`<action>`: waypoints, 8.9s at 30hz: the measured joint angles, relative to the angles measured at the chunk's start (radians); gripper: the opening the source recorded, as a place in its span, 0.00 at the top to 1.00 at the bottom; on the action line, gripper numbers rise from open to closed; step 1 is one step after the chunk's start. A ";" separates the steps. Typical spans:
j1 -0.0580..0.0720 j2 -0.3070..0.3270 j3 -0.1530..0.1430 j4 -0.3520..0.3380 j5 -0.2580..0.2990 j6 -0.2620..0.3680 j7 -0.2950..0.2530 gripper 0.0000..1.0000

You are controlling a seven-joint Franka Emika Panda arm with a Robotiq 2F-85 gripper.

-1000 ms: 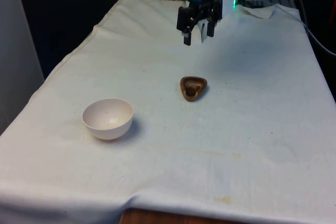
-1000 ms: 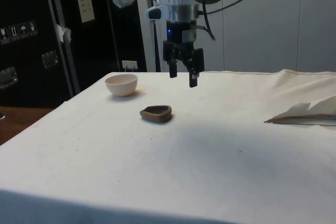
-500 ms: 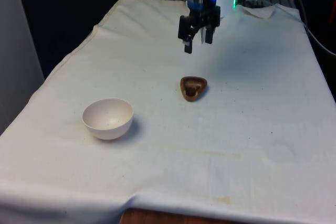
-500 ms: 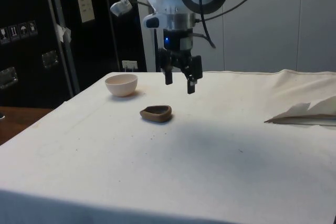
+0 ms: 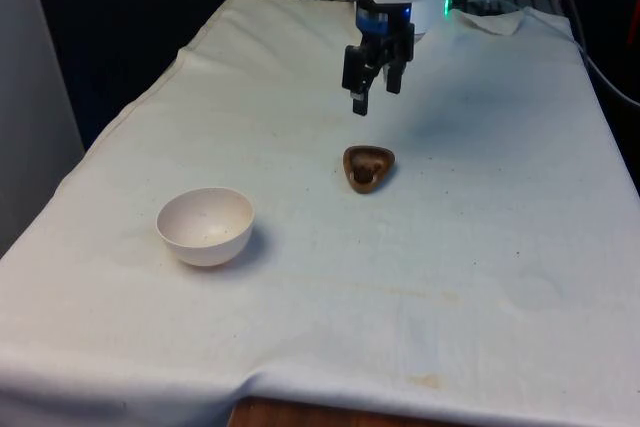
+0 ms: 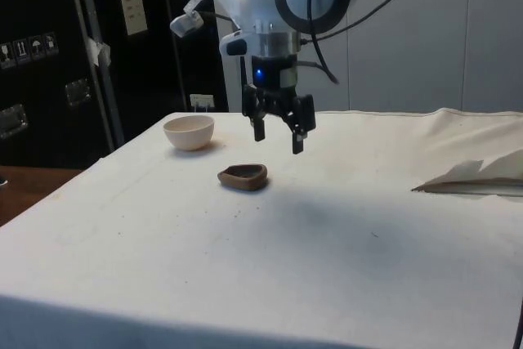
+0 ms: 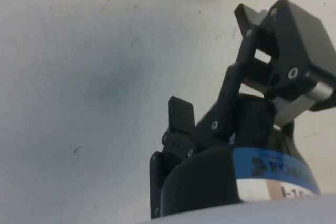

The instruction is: Pour the coffee beans from the cup into the bowl.

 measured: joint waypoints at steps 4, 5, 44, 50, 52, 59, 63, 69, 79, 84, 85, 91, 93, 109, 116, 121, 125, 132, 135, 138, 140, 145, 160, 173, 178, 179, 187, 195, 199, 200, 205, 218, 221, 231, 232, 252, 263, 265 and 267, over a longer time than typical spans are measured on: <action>-0.001 0.009 -0.001 0.002 0.000 0.008 -0.032 0.00; -0.001 0.009 -0.001 0.002 0.000 0.008 -0.032 0.00; -0.003 0.087 -0.004 0.014 0.000 0.092 -0.330 0.00; -0.003 0.102 -0.009 0.017 0.000 0.106 -0.369 0.00; -0.003 0.110 -0.012 0.019 0.000 0.111 -0.392 0.00; -0.003 0.128 -0.017 0.026 0.000 0.129 -0.440 0.00; -0.003 0.136 -0.018 0.036 0.000 0.129 -0.463 0.00; -0.003 0.149 -0.018 0.049 0.000 0.129 -0.487 0.00; -0.002 0.160 -0.018 0.050 -0.002 0.129 -0.531 0.00; -0.002 0.170 -0.018 0.056 -0.002 0.129 -0.549 0.00; -0.002 0.172 -0.018 0.058 -0.002 0.129 -0.553 0.00; -0.002 0.180 -0.018 0.066 -0.003 0.127 -0.560 0.00; -0.002 0.180 -0.018 0.066 -0.003 0.127 -0.560 0.00; -0.002 0.186 -0.025 0.066 -0.003 0.127 -0.545 0.00; -0.002 0.196 -0.026 0.073 -0.003 0.129 -0.533 0.00; -0.002 0.197 -0.026 0.075 -0.003 0.129 -0.528 0.06; -0.002 0.197 -0.026 0.076 -0.003 0.129 -0.526 0.37; -0.002 0.199 -0.026 0.078 -0.003 0.129 -0.524 0.70; -0.002 0.199 -0.026 0.080 -0.003 0.129 -0.524 0.92; -0.002 0.198 -0.026 0.081 -0.003 0.130 -0.524 1.00; -0.002 0.198 -0.026 0.082 -0.003 0.130 -0.524 1.00; -0.002 0.176 -0.026 0.095 -0.003 0.120 -0.524 1.00; -0.003 0.142 -0.036 0.177 -0.003 0.044 -0.530 1.00; -0.007 0.145 -0.048 0.276 -0.002 -0.026 -0.537 1.00; -0.010 0.158 -0.054 0.328 -0.002 -0.058 -0.539 1.00; -0.011 0.161 -0.054 0.337 -0.002 -0.063 -0.539 1.00; -0.016 0.177 -0.060 0.397 0.001 -0.097 -0.539 1.00; -0.018 0.188 -0.069 0.442 0.007 -0.122 -0.533 1.00; -0.021 0.195 -0.072 0.463 0.010 -0.131 -0.528 1.00; -0.021 0.197 -0.073 0.467 0.010 -0.132 -0.526 1.00; -0.022 0.202 -0.078 0.483 0.014 -0.135 -0.519 1.00; -0.025 0.222 -0.091 0.561 0.045 -0.168 -0.510 1.00; -0.025 0.226 -0.093 0.573 0.049 -0.173 -0.510 1.00; -0.028 0.245 -0.103 0.633 0.067 -0.191 -0.505 1.00; -0.028 0.247 -0.104 0.639 0.068 -0.192 -0.505 1.00; -0.032 0.281 -0.120 0.692 0.080 -0.195 -0.499 1.00; -0.032 0.282 -0.127 0.694 0.085 -0.195 -0.453 1.00; -0.032 0.282 -0.129 0.696 0.085 -0.197 -0.443 1.00; -0.032 0.282 -0.130 0.698 0.085 -0.200 -0.433 1.00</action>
